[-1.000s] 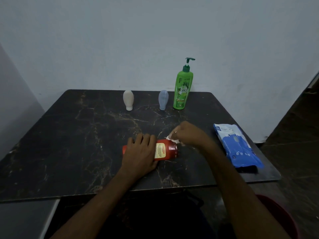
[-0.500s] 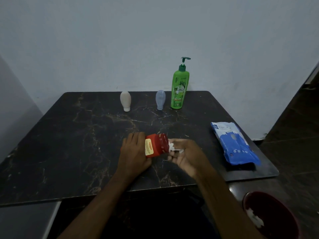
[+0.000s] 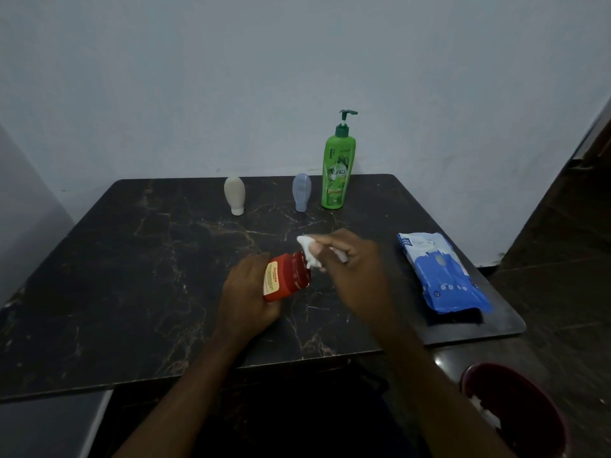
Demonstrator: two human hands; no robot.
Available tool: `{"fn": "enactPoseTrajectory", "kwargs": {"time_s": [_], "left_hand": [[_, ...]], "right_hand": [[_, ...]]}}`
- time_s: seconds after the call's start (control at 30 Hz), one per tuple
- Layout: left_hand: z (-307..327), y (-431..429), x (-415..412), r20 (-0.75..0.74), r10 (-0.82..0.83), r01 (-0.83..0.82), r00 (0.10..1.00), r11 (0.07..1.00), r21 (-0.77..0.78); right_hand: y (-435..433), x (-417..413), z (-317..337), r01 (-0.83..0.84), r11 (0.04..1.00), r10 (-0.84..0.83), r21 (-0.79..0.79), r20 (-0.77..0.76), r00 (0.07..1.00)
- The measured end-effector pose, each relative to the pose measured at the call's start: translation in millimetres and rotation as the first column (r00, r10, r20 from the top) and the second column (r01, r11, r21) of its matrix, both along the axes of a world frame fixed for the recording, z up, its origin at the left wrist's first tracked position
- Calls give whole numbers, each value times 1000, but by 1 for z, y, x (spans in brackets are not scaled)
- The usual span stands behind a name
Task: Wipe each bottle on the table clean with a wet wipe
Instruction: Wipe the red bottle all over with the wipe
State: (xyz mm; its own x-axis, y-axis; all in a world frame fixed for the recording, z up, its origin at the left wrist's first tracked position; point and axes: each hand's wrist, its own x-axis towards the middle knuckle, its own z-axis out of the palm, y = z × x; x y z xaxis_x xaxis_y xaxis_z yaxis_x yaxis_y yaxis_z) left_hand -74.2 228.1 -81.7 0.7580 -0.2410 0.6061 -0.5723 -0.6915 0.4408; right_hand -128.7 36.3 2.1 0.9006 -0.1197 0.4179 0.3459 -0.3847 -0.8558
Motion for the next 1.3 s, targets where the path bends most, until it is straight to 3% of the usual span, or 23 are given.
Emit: {"fn": "enactPoseTrajectory", "kwargs": {"time_s": [0.1,0.23,0.37,0.53,0.73,0.87,1.07,1.2,1.3], "left_hand": [[0,1,0,-2,-10,10,1000,1000,-6],[-4,5,4,2,-18,18,1000,997,-80],[-2,4,3,33,-25,28,999,995,-98],[-2,3,0,17,-34,35,999,997,-71],[-4,5,2,21,-36,38,999,993,-110],[-5,5,5,26,-32,36,999,989,-141],[-3,3,1,-1,-13,13,1000,996,-86],[-5,4,2,-13,-14,13,1000,997,-78],[-7,6,3,-15,-10,9,1000,995,-95]], "right_hand": [[13,0,-11,68,978,-56,-195,69,996],[16,-31,-24,28,924,36,-381,160,986],[4,-46,-35,-35,954,68,-297,104,992],[-13,-13,-8,76,994,-67,-74,112,991],[19,-14,-13,34,940,14,-340,137,991],[23,-44,-26,-7,964,75,-266,246,966],[3,-19,-15,53,989,-33,-141,141,989],[19,-5,-10,45,978,-23,-206,110,994],[28,-19,-15,79,973,-36,-217,194,980]]}}
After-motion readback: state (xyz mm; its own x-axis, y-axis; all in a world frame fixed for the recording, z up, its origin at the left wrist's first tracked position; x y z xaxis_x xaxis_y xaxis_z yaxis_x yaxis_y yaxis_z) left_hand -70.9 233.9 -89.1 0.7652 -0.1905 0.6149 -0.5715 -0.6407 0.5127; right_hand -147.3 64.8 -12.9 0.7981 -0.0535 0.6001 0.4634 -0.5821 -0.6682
